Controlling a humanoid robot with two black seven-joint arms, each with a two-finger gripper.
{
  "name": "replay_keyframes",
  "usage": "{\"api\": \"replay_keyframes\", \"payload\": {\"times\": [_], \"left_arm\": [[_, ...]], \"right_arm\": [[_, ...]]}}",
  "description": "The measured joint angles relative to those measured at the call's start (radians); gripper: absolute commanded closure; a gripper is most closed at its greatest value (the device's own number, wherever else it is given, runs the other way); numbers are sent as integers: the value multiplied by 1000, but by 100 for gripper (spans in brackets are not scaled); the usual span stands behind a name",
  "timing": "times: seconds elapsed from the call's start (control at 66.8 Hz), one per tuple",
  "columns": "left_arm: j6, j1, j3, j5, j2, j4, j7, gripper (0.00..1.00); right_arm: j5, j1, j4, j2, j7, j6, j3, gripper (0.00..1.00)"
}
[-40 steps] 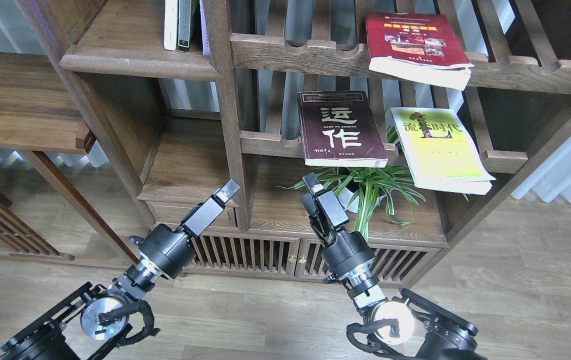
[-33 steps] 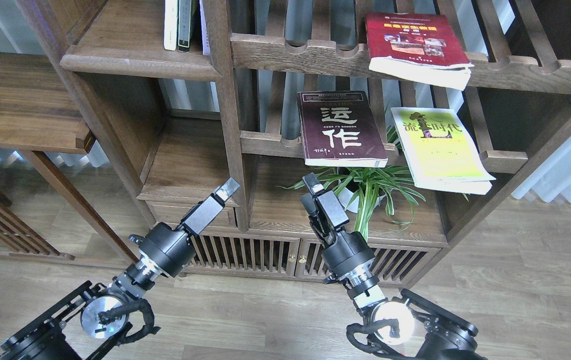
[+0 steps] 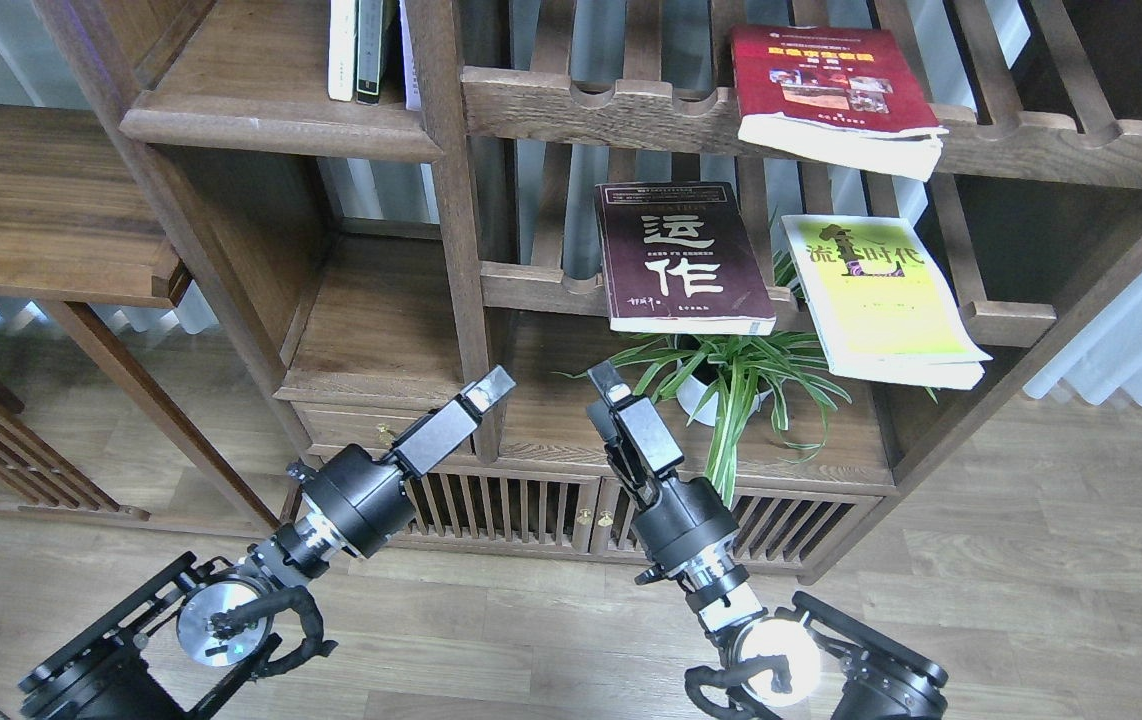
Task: Organize books on shelf
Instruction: 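Move the right gripper up toward the dark red book's lower edge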
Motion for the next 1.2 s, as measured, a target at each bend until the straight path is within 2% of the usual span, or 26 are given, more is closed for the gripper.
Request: {"api": "replay_keyframes", "payload": {"times": [0.494,0.674,0.839,1.033,1.198], "left_arm": [[0,7,-29,5,-5,0,-1,0],[0,8,-53,4,-4,-4,-6,0],[0,13,-70,4,-4,-4,-13,0],[0,36,-73,3,-3,-5,-14,0],[0,58,-73,3,-4,-5,-14,0]], "right_arm": [[11,0,-17,61,11,0,157,1],[11,-7,-28,62,22,0,164,1],[26,-14,-49,62,67,-1,154,1],[62,-9,-53,61,73,-69,148,1],[71,-7,-62,62,73,-83,118,1]]}}
